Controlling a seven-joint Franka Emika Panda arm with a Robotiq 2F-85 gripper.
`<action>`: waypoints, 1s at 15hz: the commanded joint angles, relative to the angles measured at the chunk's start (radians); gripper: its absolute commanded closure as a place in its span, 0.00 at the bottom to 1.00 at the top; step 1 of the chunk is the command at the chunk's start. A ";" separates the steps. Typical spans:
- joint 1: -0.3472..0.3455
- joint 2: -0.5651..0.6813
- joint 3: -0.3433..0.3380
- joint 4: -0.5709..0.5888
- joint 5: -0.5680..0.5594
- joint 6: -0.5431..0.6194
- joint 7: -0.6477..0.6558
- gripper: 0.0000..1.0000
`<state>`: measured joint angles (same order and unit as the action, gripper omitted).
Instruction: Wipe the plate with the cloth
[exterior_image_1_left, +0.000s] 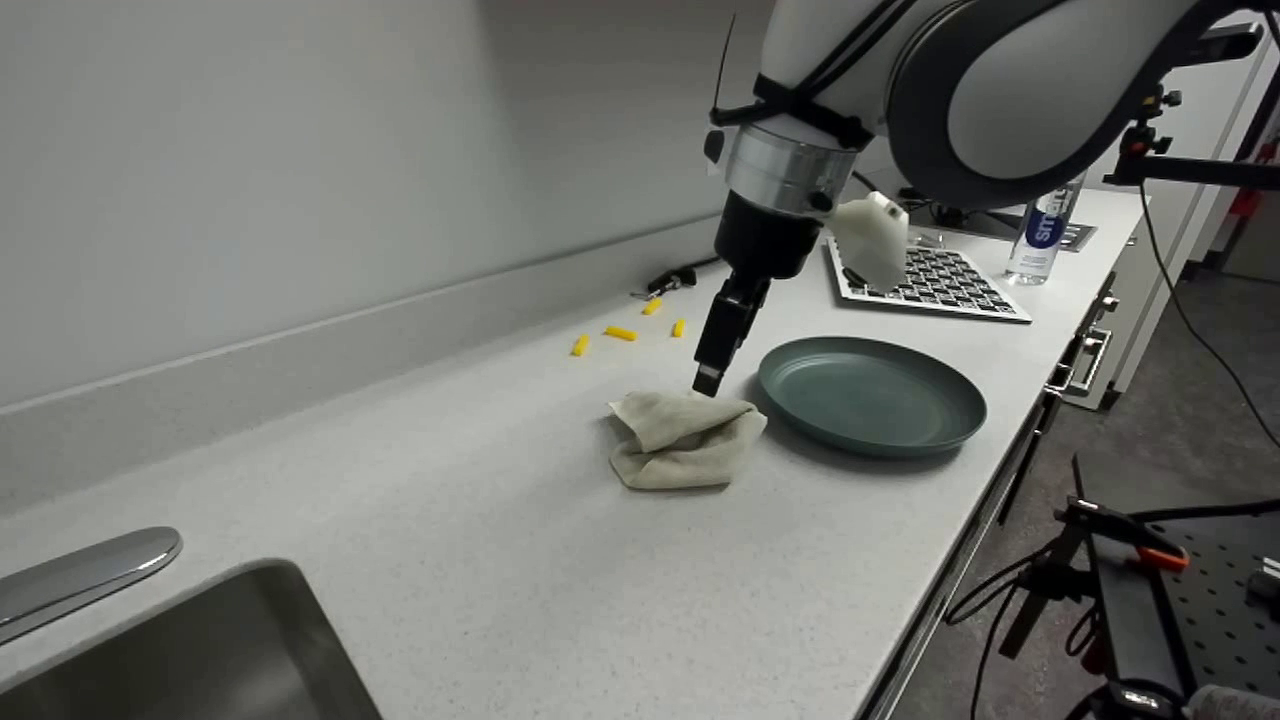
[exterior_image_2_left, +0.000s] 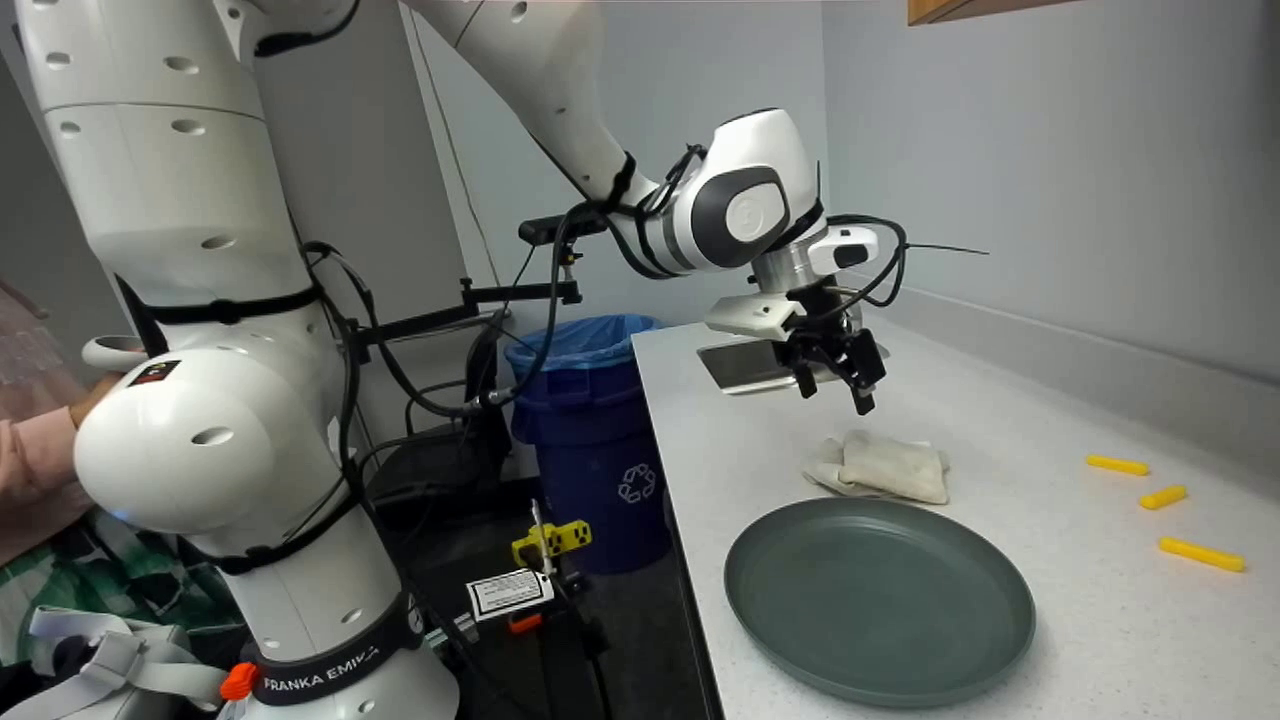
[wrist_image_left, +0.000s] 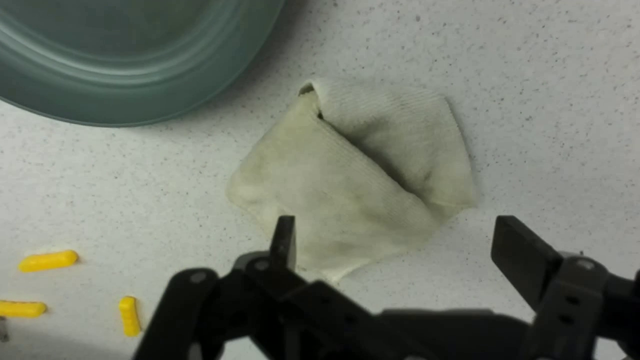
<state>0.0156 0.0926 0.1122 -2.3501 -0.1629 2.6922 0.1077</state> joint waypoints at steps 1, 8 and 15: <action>0.023 0.004 -0.031 0.004 -0.015 -0.011 0.005 0.00; 0.027 0.130 -0.048 0.057 -0.016 0.041 -0.022 0.00; 0.068 0.272 -0.085 0.170 -0.067 0.056 -0.043 0.00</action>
<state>0.0488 0.2935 0.0634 -2.2497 -0.1911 2.7297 0.0807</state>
